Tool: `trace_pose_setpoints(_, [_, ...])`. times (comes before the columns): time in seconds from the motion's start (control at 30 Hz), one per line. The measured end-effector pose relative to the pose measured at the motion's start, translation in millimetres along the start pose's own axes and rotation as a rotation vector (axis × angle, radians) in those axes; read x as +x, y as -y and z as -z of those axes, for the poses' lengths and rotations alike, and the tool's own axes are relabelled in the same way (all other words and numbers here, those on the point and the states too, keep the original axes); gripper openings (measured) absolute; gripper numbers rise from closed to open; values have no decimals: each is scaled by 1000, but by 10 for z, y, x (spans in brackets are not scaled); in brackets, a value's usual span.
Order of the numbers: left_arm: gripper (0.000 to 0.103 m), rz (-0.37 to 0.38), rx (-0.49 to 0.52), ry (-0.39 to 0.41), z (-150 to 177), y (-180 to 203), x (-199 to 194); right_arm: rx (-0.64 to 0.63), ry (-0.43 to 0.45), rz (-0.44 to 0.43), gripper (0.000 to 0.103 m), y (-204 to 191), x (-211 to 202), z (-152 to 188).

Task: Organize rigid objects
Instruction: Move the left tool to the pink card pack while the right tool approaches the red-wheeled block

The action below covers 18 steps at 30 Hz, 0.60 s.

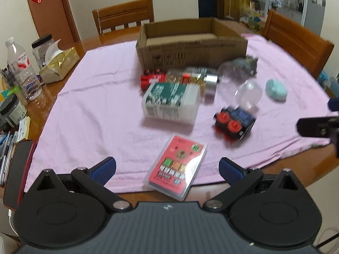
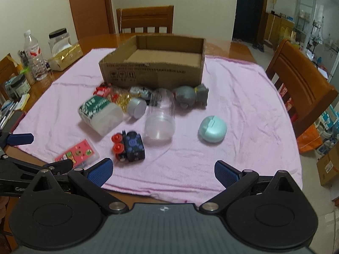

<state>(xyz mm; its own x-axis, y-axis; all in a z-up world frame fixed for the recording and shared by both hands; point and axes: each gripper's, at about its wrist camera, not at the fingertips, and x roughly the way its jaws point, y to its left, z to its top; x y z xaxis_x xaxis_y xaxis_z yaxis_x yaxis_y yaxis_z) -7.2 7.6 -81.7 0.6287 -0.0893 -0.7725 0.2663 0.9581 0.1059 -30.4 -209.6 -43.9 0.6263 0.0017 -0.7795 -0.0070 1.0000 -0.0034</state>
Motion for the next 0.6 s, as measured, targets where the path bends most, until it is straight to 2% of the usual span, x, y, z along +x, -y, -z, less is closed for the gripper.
trace_pose_setpoints(0.27, [102,-57,7,-59,159,-63,265,-5,-57,-5,103,-22,165,76])
trace_pose_setpoints(0.6, [102,-82,-20,-72,144,-276,350,-13,-77,-24,103,-59,285,-17])
